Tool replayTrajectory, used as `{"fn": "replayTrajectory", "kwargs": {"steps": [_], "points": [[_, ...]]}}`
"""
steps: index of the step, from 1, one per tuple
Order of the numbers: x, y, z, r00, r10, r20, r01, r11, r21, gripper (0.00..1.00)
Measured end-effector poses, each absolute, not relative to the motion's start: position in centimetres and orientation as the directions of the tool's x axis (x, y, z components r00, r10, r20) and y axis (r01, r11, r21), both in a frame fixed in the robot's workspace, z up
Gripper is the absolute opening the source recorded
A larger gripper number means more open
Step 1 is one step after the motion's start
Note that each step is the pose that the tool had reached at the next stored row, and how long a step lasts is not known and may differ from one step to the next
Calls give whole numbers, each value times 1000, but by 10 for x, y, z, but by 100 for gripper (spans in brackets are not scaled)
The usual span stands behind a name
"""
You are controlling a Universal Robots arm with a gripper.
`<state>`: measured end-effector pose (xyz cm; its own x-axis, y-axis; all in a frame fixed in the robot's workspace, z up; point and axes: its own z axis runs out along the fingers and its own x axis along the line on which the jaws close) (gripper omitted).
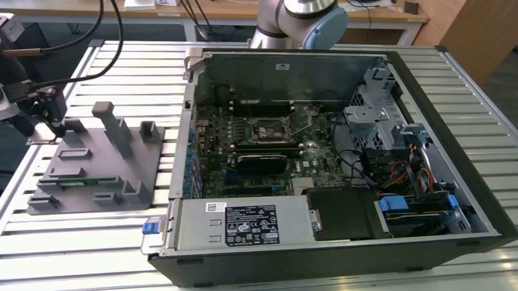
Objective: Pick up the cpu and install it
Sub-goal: 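Pick up the cpu and move it towards the insertion slot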
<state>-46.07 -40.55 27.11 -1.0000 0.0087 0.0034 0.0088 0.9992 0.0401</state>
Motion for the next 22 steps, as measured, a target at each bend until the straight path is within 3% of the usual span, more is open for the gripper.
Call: {"fn": "replayTrajectory", "kwargs": {"steps": [22], "points": [[-461,-403,304,-1000,9,3,9,999,40,54]]}}
